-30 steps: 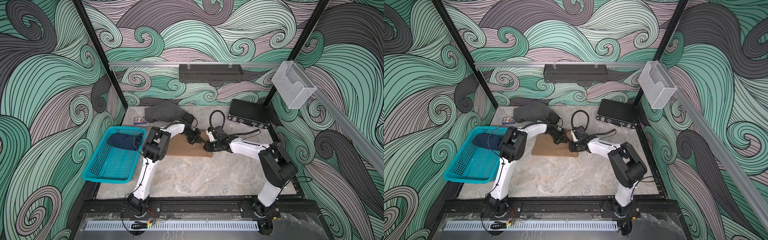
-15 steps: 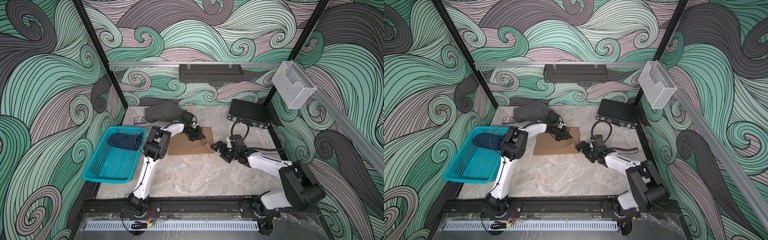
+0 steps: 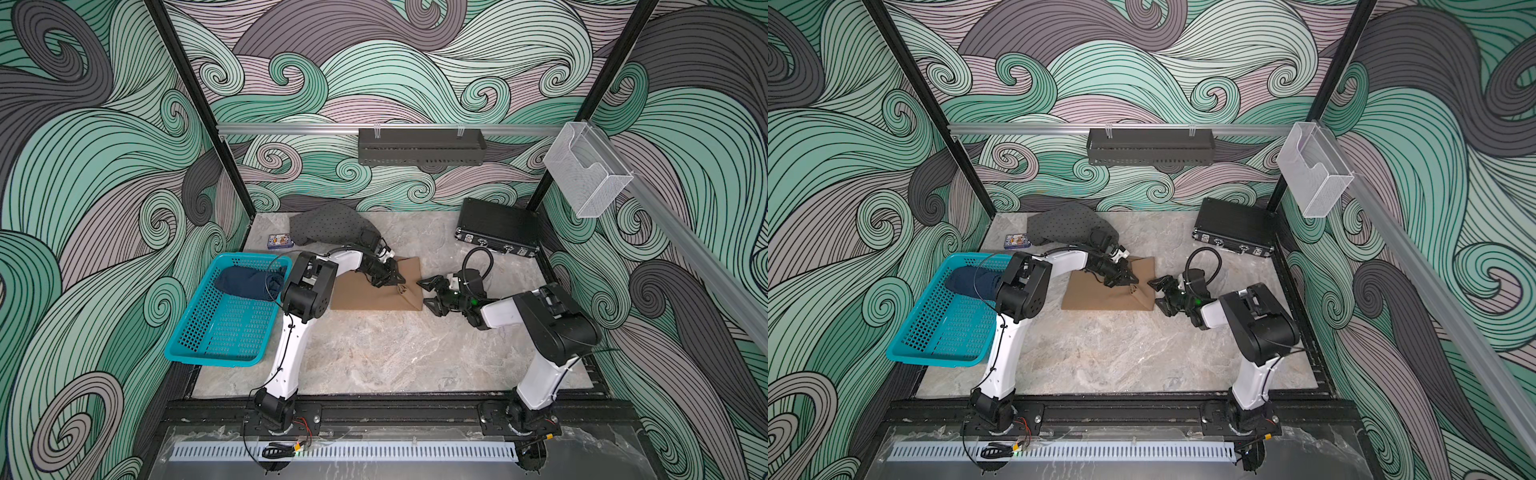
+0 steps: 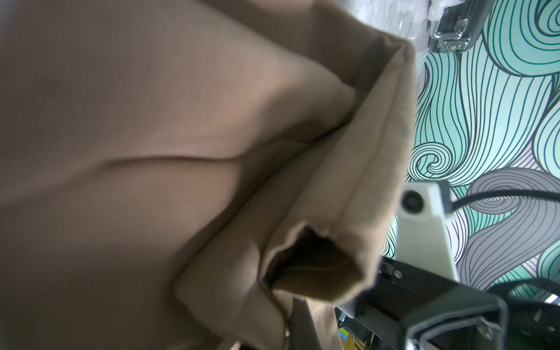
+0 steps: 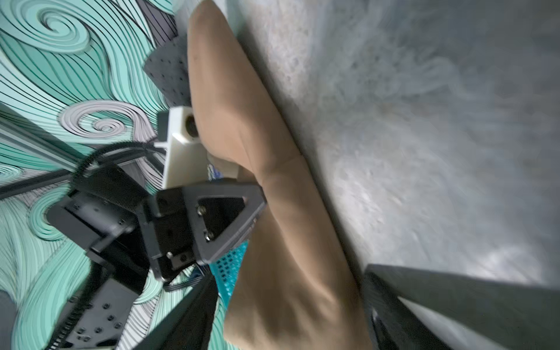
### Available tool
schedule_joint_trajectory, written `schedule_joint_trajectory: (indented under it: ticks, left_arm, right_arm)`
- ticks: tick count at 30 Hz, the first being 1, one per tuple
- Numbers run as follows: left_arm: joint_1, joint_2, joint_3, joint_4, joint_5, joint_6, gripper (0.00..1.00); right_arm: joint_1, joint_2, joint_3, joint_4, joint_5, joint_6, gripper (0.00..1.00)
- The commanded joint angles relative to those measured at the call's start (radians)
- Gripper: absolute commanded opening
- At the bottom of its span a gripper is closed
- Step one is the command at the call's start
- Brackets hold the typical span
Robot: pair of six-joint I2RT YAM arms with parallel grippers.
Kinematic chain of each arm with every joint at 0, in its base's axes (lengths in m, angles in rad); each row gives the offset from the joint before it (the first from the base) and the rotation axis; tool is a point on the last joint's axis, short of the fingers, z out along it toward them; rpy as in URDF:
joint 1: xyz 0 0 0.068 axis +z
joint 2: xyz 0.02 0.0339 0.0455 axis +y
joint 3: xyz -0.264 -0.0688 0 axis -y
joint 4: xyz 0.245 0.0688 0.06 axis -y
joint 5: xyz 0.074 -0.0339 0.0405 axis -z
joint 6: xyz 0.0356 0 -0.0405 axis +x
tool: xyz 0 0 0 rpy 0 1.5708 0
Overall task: Roll up the skirts
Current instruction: Roll the skirt at the center of the board.
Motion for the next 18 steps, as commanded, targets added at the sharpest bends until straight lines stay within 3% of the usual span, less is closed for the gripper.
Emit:
schedule_joint_trajectory:
  ticks: [1,6,11,12,16,18]
  left_arm:
    - [0.019,-0.017,-0.037,-0.001,-0.028,0.036,0.0]
    - [0.026,-0.02,-0.091,0.059,-0.035,0.026,0.0]
    - [0.028,-0.027,-0.089,0.037,-0.066,0.026,0.0]
    - [0.03,-0.03,-0.084,0.025,-0.083,0.025,0.05]
    - [0.037,-0.054,-0.06,-0.047,-0.2,-0.012,0.47]
    - [0.042,-0.078,-0.042,-0.095,-0.257,-0.036,0.54]
  right_arm:
    - [0.016,0.124,-0.039,0.203,-0.033,0.098,0.63]
    - [0.06,0.212,-0.012,0.297,-0.036,0.105,0.43]
    - [0.083,0.145,0.027,0.105,0.006,-0.033,0.1]
    - [0.091,0.111,0.039,0.009,0.029,-0.094,0.06]
    - [0.152,-0.051,0.175,-0.592,0.238,-0.426,0.0]
    - [0.191,-0.095,0.244,-0.801,0.377,-0.543,0.0]
